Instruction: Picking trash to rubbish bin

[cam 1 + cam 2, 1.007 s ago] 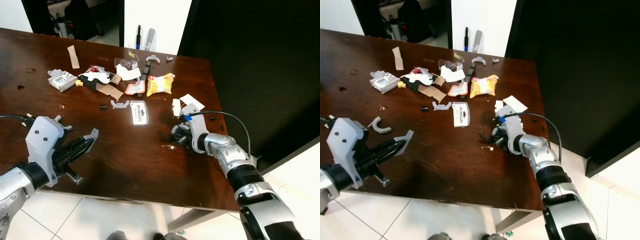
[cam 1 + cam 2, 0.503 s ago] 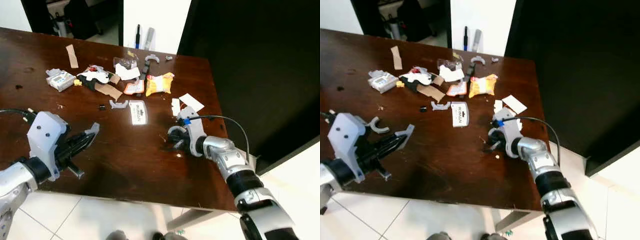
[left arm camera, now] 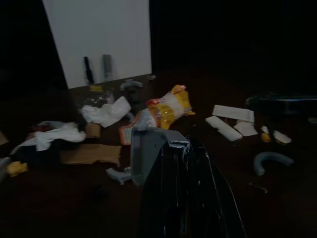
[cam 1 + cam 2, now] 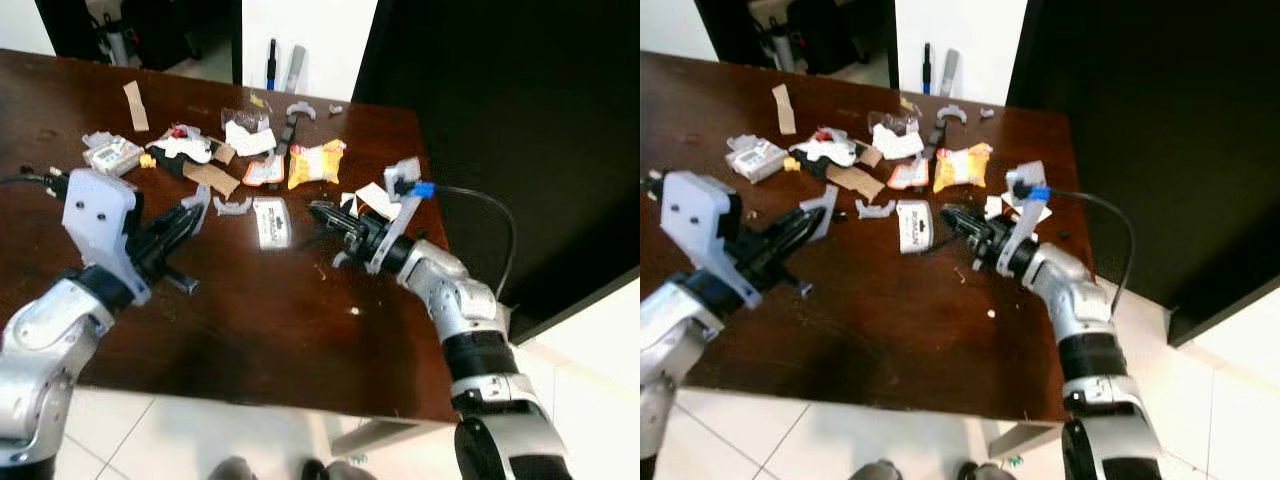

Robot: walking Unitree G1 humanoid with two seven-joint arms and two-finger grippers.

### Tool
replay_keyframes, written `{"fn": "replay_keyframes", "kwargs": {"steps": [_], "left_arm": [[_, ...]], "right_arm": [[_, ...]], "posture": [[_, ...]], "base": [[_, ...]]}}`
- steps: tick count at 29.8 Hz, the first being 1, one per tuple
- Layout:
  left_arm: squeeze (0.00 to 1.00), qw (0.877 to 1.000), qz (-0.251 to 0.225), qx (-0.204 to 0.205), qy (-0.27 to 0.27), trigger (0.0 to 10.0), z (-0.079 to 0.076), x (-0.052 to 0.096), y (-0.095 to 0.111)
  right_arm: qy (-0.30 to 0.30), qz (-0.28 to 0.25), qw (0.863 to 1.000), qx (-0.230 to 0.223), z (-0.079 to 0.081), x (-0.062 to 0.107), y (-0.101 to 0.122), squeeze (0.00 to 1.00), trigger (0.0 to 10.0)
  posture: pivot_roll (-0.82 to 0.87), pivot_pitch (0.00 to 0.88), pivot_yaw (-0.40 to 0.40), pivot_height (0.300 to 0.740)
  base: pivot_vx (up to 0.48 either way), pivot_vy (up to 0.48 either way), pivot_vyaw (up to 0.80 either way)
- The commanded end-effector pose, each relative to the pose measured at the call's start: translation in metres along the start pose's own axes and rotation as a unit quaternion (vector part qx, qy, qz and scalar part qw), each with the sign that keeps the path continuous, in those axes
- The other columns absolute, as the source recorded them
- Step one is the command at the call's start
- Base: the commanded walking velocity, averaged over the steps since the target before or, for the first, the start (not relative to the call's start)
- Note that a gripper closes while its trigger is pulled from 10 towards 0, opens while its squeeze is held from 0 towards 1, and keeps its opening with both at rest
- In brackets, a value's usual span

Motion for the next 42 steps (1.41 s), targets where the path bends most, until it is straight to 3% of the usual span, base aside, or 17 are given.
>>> {"fn": "replay_keyframes", "kwargs": {"steps": [1, 3, 4, 5, 6, 7, 13, 22, 25, 28, 29, 34, 38, 39, 40, 41, 42], "left_arm": [[0.00, 1.000, -0.002, 0.007, -0.012, 10.0, -0.009, -0.004, -0.005], [0.00, 1.000, -0.001, 0.007, -0.014, 10.0, -0.010, -0.005, -0.006], [0.00, 1.000, 0.011, 0.007, -0.013, 10.0, -0.011, -0.006, -0.011], [0.00, 1.000, 0.011, 0.007, -0.013, 10.0, -0.011, -0.006, -0.011], [0.00, 1.000, 0.020, 0.004, -0.013, 10.0, -0.012, -0.005, -0.015], [0.00, 0.999, 0.030, 0.001, -0.013, 10.0, -0.012, -0.005, -0.019], [0.00, 0.998, 0.061, -0.011, -0.016, 10.0, -0.016, -0.001, -0.032], [0.00, 0.997, 0.076, -0.009, -0.021, 10.0, -0.025, 0.001, -0.040], [0.00, 0.996, 0.086, -0.010, -0.030, 10.0, -0.029, 0.002, -0.044], [0.00, 0.993, 0.103, -0.014, -0.051, 10.0, -0.036, 0.003, -0.050], [0.00, 0.993, 0.103, -0.014, -0.051, 10.0, -0.036, 0.003, -0.050], [0.00, 0.991, 0.110, -0.012, -0.074, 10.0, -0.047, 0.003, -0.053], [0.00, 0.991, 0.111, -0.012, -0.076, 10.0, -0.048, 0.004, -0.053], [0.00, 0.991, 0.111, -0.011, -0.075, 10.0, -0.048, 0.004, -0.054], [0.00, 0.991, 0.111, -0.011, -0.075, 10.0, -0.048, 0.004, -0.054], [0.00, 0.991, 0.109, -0.011, -0.073, 10.0, -0.048, 0.004, -0.053], [0.00, 0.991, 0.109, -0.011, -0.073, 10.0, -0.048, 0.004, -0.053]], "right_arm": [[-0.062, 0.048, 0.996, 0.035, -0.021, 0.006, -0.016, 0.00, 10.0], [-0.079, 0.054, 0.995, 0.040, -0.027, 0.007, -0.016, 0.00, 10.0], [-0.096, 0.066, 0.992, 0.054, -0.036, 0.010, -0.015, 0.07, 10.0], [-0.096, 0.066, 0.992, 0.054, -0.036, 0.010, -0.015, 0.07, 10.0], [-0.100, 0.071, 0.990, 0.063, -0.039, 0.011, -0.013, 0.77, 10.0], [-0.108, 0.077, 0.989, 0.072, -0.043, 0.012, -0.012, 1.00, 10.0], [-0.096, 0.102, 0.984, 0.113, -0.046, 0.011, -0.010, 1.00, 10.0], [-0.056, 0.098, 0.986, 0.121, -0.043, 0.004, -0.002, 1.00, 10.0], [-0.009, 0.133, 0.978, 0.161, -0.037, 0.009, -0.013, 1.00, 10.0], [0.032, 0.208, 0.953, 0.219, -0.038, 0.021, -0.034, 1.00, 10.0], [0.032, 0.208, 0.953, 0.219, -0.038, 0.021, -0.034, 1.00, 10.0], [0.079, 0.288, 0.923, 0.244, -0.041, 0.041, -0.056, 1.00, 10.0], [0.067, 0.292, 0.922, 0.244, -0.045, 0.042, -0.057, 1.00, 10.0], [0.048, 0.282, 0.930, 0.232, -0.048, 0.039, -0.054, 0.85, 10.0], [0.048, 0.282, 0.930, 0.232, -0.048, 0.039, -0.054, 0.85, 10.0], [0.027, 0.272, 0.937, 0.219, -0.050, 0.036, -0.053, 0.00, 10.0], [0.027, 0.272, 0.937, 0.219, -0.050, 0.036, -0.053, 0.00, 10.0]], "posture": [[0.18, 0.130, -0.115, 0.740], [0.18, 0.130, -0.115, 0.740], [0.18, 0.130, -0.115, 0.740], [0.18, 0.130, -0.115, 0.740], [0.19, 0.133, -0.114, 0.740], [0.19, 0.133, -0.114, 0.740], [0.19, 0.142, -0.127, 0.740], [0.20, 0.147, -0.149, 0.740], [0.20, 0.147, -0.155, 0.740], [0.20, 0.146, -0.158, 0.740], [0.20, 0.146, -0.158, 0.740], [0.21, 0.146, -0.163, 0.740], [0.21, 0.146, -0.163, 0.740], [0.21, 0.146, -0.163, 0.740], [0.21, 0.146, -0.163, 0.740], [0.21, 0.148, -0.167, 0.740], [0.21, 0.148, -0.167, 0.740]], "base": [[0.000, 0.000, 0.00], [0.000, 0.000, 0.00], [0.000, 0.000, 0.00], [0.000, 0.000, 0.00], [0.000, 0.000, 0.00], [0.000, 0.000, 0.00], [0.000, 0.000, 0.00], [0.000, 0.000, 0.00], [0.000, 0.000, 0.00], [0.000, 0.000, 0.00], [0.000, 0.000, 0.00], [0.000, 0.000, 0.00], [0.000, 0.000, 0.00], [0.000, 0.000, 0.00], [0.000, 0.000, 0.00], [0.000, 0.000, 0.00], [0.000, 0.000, 0.00]]}}
Point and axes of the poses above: a point about 5 cm out from each wrist's last joint towards the gripper, its own x axis pointing back from the gripper into the wrist, its own y axis along the axis of the wrist's last joint, z = x × y, the point moved 4 cm from there along -x, pointing out of the wrist towards the gripper, and after that the axes turned 6 degrees about x, right-handed, at the moved point
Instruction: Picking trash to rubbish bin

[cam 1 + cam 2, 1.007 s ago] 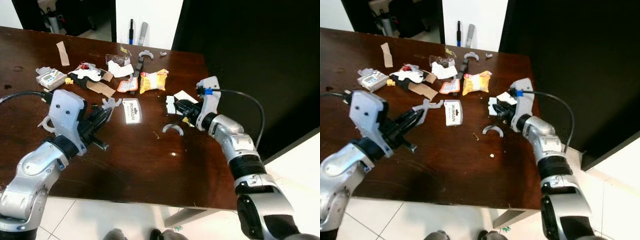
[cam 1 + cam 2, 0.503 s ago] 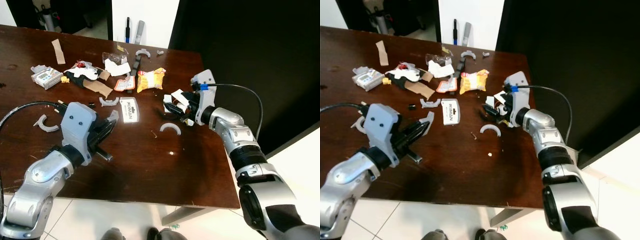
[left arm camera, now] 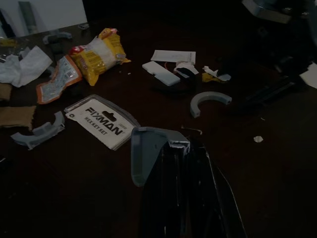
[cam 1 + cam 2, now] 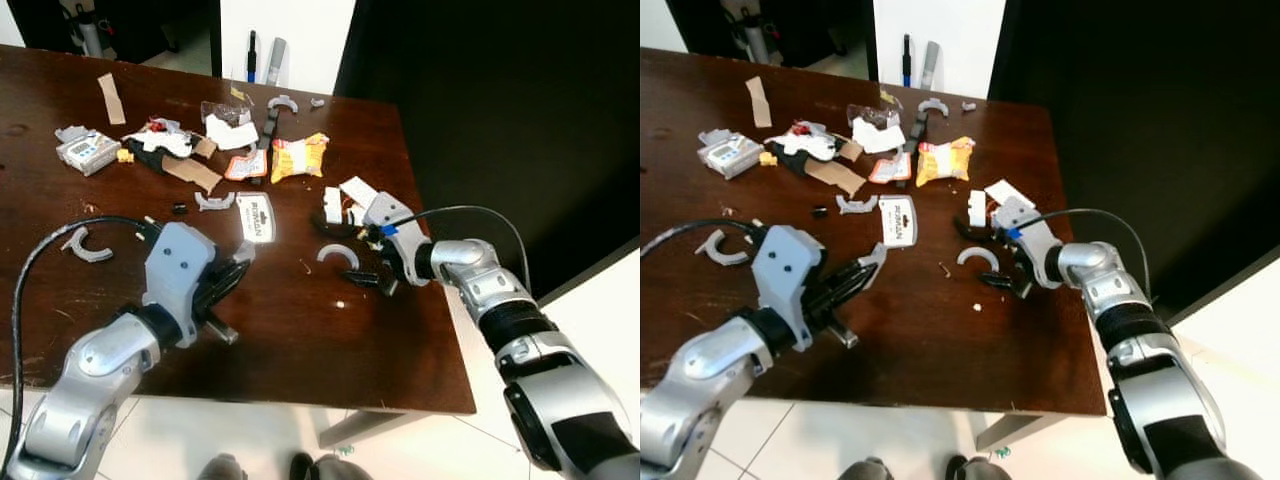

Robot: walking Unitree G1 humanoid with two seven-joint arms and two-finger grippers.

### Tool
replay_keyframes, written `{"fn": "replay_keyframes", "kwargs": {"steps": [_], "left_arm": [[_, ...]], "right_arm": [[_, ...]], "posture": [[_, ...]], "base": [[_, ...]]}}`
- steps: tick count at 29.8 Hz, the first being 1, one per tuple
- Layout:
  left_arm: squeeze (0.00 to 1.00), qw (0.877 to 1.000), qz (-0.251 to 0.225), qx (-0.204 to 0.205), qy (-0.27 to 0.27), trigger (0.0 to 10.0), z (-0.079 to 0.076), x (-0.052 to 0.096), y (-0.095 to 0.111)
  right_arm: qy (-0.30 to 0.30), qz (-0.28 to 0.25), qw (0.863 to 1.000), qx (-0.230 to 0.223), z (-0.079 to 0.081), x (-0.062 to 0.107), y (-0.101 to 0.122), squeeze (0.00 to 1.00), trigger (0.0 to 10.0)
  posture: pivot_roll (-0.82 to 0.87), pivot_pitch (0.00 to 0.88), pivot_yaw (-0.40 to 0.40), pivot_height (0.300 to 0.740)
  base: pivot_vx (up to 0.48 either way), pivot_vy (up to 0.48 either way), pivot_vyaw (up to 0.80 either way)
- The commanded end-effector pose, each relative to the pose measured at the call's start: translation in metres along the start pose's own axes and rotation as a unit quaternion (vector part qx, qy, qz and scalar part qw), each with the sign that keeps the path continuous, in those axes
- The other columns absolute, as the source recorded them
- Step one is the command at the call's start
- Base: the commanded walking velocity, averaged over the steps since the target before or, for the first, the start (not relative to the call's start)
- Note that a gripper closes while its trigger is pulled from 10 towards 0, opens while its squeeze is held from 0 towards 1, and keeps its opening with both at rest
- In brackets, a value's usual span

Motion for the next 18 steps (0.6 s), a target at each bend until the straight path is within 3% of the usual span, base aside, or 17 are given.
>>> {"fn": "replay_keyframes", "kwargs": {"steps": [1, 2, 3, 4, 6, 9, 16, 17, 18], "left_arm": [[0.00, 1.000, 0.008, -0.005, -0.006, 10.0, -0.004, 0.002, -0.001], [0.00, 1.000, 0.007, -0.005, -0.004, 10.0, -0.003, 0.002, -0.001], [0.00, 1.000, 0.006, -0.005, -0.002, 10.0, -0.003, 0.002, -0.001], [0.00, 1.000, 0.006, -0.005, -0.002, 10.0, -0.003, 0.002, -0.001], [0.00, 1.000, 0.007, -0.005, -0.003, 10.0, -0.003, 0.002, -0.002], [0.00, 1.000, 0.008, -0.005, -0.001, 10.0, -0.003, 0.003, -0.002], [0.00, 1.000, 0.009, -0.005, 0.003, 10.0, -0.004, 0.005, -0.002], [0.00, 1.000, 0.010, -0.005, 0.004, 10.0, -0.004, 0.006, -0.002], [0.00, 1.000, 0.010, -0.005, 0.004, 10.0, -0.004, 0.006, -0.002]], "right_arm": [[-0.026, -0.001, 0.999, -0.041, -0.004, -0.001, -0.004, 0.00, 10.0], [-0.026, -0.004, 0.997, -0.074, -0.001, -0.005, -0.005, 0.00, 10.0], [-0.007, -0.007, 0.990, -0.140, 0.011, -0.014, -0.010, 0.00, 10.0], [-0.007, -0.007, 0.990, -0.140, 0.011, -0.014, -0.010, 0.00, 10.0], [0.000, -0.013, 0.983, -0.185, 0.019, -0.022, -0.010, 0.00, 10.0], [-0.021, 0.001, 0.978, -0.207, 0.022, -0.028, -0.014, 0.00, 10.0], [-0.049, 0.045, 0.979, -0.191, 0.022, -0.031, -0.026, 0.00, 10.0], [-0.051, 0.055, 0.984, -0.162, 0.022, -0.030, -0.028, 0.00, 1.3], [-0.051, 0.055, 0.984, -0.162, 0.022, -0.030, -0.028, 0.00, 1.3]], "posture": [[0.21, 0.148, -0.167, 0.740], [0.21, 0.150, -0.170, 0.740], [0.21, 0.150, -0.170, 0.740], [0.21, 0.150, -0.170, 0.740], [0.21, 0.150, -0.170, 0.740], [0.20, 0.155, -0.174, 0.740], [0.21, 0.165, -0.178, 0.740], [0.21, 0.165, -0.178, 0.740], [0.21, 0.165, -0.178, 0.740]], "base": [[0.000, 0.000, 0.00], [0.000, 0.000, 0.00], [0.000, 0.000, 0.00], [0.000, 0.000, 0.00], [0.000, 0.000, 0.00], [0.000, 0.000, 0.00], [0.000, 0.000, 0.00], [0.000, 0.000, 0.00], [0.000, 0.000, 0.00]]}}
Point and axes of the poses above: a point about 5 cm out from each wrist's last joint towards the gripper, its own x axis pointing back from the gripper into the wrist, its own y axis along the axis of the wrist's last joint, z = x × y, the point moved 4 cm from there along -x, pointing out of the wrist towards the gripper, and after that the axes turned 6 degrees about x, right-handed, at the moved point
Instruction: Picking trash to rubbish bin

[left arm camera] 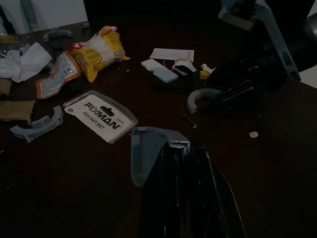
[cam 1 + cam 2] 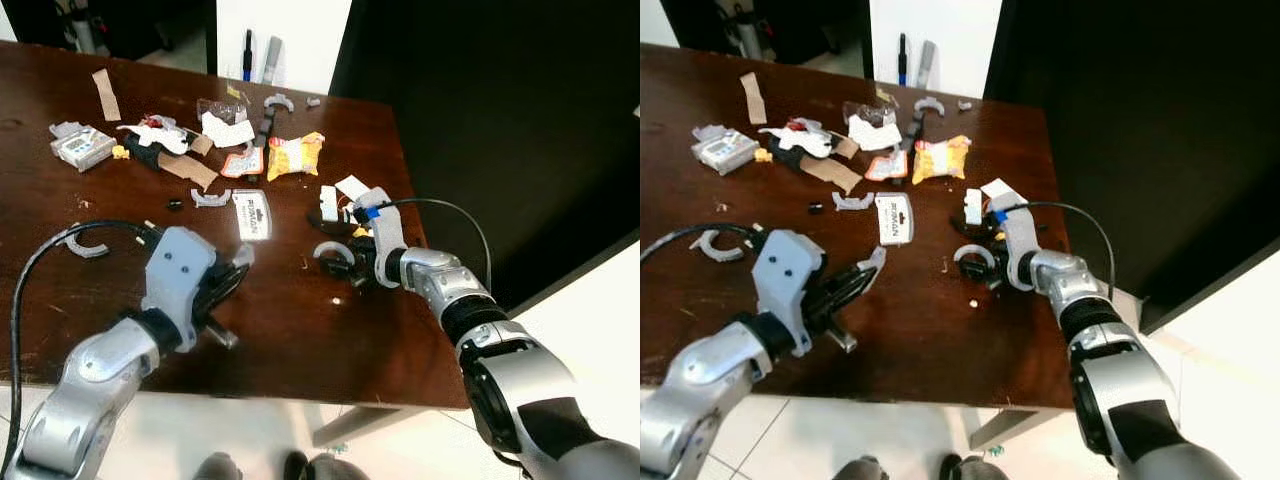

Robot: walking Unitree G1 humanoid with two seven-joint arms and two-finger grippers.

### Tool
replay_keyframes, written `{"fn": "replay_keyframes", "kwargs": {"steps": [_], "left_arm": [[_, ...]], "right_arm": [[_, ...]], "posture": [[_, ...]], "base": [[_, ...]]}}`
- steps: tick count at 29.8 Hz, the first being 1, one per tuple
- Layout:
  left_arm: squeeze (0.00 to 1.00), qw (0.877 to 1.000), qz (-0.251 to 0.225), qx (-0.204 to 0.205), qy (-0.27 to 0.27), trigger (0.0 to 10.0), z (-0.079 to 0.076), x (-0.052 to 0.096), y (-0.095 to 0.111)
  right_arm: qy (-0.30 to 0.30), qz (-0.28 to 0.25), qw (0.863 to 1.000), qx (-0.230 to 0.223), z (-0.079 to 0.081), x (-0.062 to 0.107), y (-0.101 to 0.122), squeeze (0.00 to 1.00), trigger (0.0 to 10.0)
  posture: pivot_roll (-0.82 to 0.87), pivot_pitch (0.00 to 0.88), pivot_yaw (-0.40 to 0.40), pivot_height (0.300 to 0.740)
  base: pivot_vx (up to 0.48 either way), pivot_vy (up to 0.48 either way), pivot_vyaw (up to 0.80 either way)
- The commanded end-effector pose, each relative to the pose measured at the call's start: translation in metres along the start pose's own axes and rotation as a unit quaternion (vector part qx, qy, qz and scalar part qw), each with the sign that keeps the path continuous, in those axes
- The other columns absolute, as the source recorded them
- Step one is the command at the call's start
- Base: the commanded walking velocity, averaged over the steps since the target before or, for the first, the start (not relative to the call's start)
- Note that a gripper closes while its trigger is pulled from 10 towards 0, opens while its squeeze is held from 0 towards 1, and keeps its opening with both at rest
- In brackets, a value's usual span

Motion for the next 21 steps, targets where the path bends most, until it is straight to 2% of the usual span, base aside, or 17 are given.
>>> {"fn": "replay_keyframes", "kwargs": {"steps": [1, 2, 5, 13, 21], "left_arm": [[0.00, 1.000, 0.007, -0.003, -0.002, 10.0, -0.002, 0.003, -0.001], [0.00, 1.000, 0.007, -0.002, -0.001, 10.0, -0.002, 0.003, -0.001], [0.00, 1.000, 0.007, -0.003, 0.002, 10.0, -0.001, 0.004, -0.001], [0.00, 1.000, 0.008, -0.005, -0.001, 10.0, 0.000, 0.003, -0.001], [0.00, 1.000, 0.006, -0.009, -0.007, 10.0, 0.001, 0.001, 0.001]], "right_arm": [[-0.006, 0.056, 0.998, 0.013, 0.000, 0.003, -0.032, 0.00, 1.3], [-0.004, 0.057, 0.997, 0.049, 0.001, 0.003, -0.032, 0.00, 0.0], [-0.002, 0.068, 0.992, 0.104, 0.003, 0.004, -0.039, 0.00, 0.0], [0.005, 0.096, 0.987, 0.128, 0.006, 0.006, -0.054, 0.00, 0.0], [0.030, 0.144, 0.984, 0.105, 0.013, 0.011, -0.080, 0.00, 0.0]], "posture": [[0.21, 0.165, -0.178, 0.740], [0.21, 0.165, -0.178, 0.740], [0.21, 0.165, -0.178, 0.740], [0.22, 0.155, -0.174, 0.740], [0.21, 0.144, -0.168, 0.740]], "base": [[0.000, 0.000, 0.00], [0.000, 0.000, 0.00], [0.000, 0.000, 0.00], [0.000, 0.000, 0.00], [0.000, 0.000, 0.00]]}}
Point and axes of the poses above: a point about 5 cm out from each wrist's last joint towards the gripper, its own x axis pointing back from the gripper into the wrist, its own y axis along the axis of the wrist's last joint, z = x × y, the point moved 4 cm from there along -x, pointing out of the wrist towards the gripper, and after that the axes turned 6 degrees about x, right-handed, at the moved point
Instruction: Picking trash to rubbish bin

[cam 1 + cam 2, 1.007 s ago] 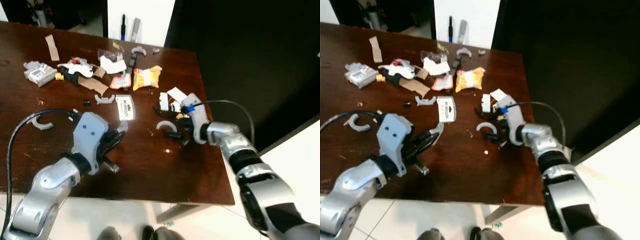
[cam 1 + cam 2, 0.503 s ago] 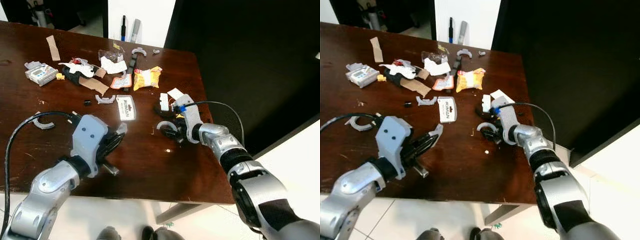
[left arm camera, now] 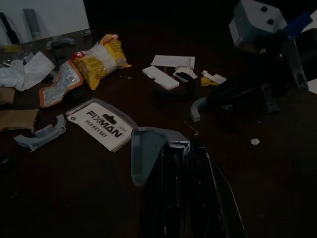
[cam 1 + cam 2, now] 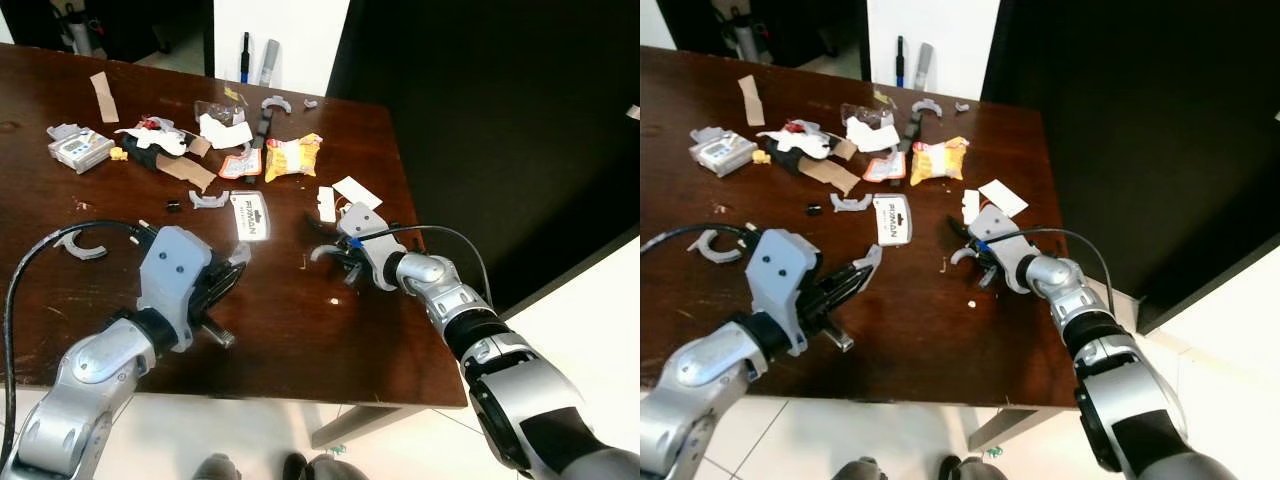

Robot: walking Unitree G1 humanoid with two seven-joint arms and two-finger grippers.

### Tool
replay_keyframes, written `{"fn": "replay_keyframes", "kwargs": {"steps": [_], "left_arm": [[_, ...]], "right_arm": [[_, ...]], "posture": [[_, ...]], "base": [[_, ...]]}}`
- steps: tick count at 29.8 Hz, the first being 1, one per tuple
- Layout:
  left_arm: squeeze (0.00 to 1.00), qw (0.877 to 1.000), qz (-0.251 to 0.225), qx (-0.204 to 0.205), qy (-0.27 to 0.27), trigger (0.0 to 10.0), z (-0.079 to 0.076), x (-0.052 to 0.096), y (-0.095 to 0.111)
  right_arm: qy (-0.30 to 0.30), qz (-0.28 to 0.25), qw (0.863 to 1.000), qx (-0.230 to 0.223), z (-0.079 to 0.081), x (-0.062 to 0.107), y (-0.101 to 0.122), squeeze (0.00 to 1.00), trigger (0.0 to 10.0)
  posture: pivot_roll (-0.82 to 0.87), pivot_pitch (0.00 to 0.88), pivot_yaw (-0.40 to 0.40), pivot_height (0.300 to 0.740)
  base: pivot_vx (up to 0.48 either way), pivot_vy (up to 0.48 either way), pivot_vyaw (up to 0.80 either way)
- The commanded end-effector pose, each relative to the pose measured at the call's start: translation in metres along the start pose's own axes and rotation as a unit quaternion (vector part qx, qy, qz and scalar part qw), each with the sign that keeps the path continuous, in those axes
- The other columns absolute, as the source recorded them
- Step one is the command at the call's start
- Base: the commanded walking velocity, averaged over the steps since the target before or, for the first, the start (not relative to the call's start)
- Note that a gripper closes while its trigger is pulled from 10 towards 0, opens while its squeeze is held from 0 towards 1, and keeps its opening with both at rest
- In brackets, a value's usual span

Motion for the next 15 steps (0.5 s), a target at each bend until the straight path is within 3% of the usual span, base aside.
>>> {"fn": "replay_keyframes", "kwargs": {"steps": [1, 7, 9, 10, 12, 13, 14, 15], "left_arm": [[0.00, 1.000, 0.011, -0.005, -0.009, 10.0, -0.002, 0.000, -0.003], [0.00, 1.000, 0.009, -0.005, -0.009, 10.0, -0.002, -0.001, -0.002], [0.00, 1.000, 0.009, -0.006, -0.009, 10.0, -0.002, -0.001, -0.002], [0.00, 1.000, 0.008, -0.006, -0.009, 10.0, -0.002, -0.001, -0.002], [0.00, 1.000, 0.008, -0.006, -0.009, 10.0, -0.002, -0.001, -0.002], [0.00, 1.000, 0.007, -0.006, -0.008, 10.0, -0.002, -0.001, -0.001], [0.00, 1.000, 0.006, -0.006, -0.008, 10.0, -0.002, -0.002, -0.001], [0.00, 1.000, 0.006, -0.006, -0.008, 10.0, -0.002, -0.002, -0.001]], "right_arm": [[0.038, 0.077, 0.996, -0.028, 0.019, 0.003, -0.045, 0.00, 0.0], [0.068, 0.083, 0.994, -0.034, 0.026, 0.004, -0.049, 0.00, 0.0], [0.071, 0.035, 0.995, -0.065, 0.024, 0.003, -0.035, 0.00, 0.0], [0.065, -0.011, 0.993, -0.099, 0.018, 0.003, -0.020, 0.00, 2.5], [0.062, -0.043, 0.990, -0.121, 0.014, 0.004, -0.010, 0.00, 2.5], [0.069, -0.090, 0.983, -0.147, 0.009, 0.007, 0.005, 0.63, 10.0], [0.075, -0.129, 0.975, -0.166, 0.004, 0.010, 0.017, 0.74, 10.0], [0.075, -0.129, 0.975, -0.166, 0.004, 0.010, 0.017, 0.74, 10.0]], "posture": [[0.21, 0.144, -0.168, 0.740], [0.21, 0.143, -0.167, 0.740], [0.21, 0.144, -0.167, 0.740], [0.21, 0.143, -0.168, 0.740], [0.21, 0.143, -0.168, 0.740], [0.21, 0.143, -0.168, 0.740], [0.22, 0.143, -0.168, 0.740], [0.22, 0.143, -0.168, 0.740]], "base": [[0.000, 0.000, 0.00], [0.000, 0.000, 0.00], [0.000, 0.000, 0.00], [0.000, 0.000, 0.00], [0.000, 0.000, 0.00], [0.000, 0.000, 0.00], [0.000, 0.000, 0.00], [0.000, 0.000, 0.00]]}}
Point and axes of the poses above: a point about 5 cm out from each wrist's last joint towards the gripper, its own x axis pointing back from the gripper into the wrist, its own y axis along the axis of the wrist's last joint, z = x × y, the point moved 4 cm from there along -x, pointing out of the wrist towards the gripper, and after that the axes turned 6 degrees about x, right-handed, at the moved point
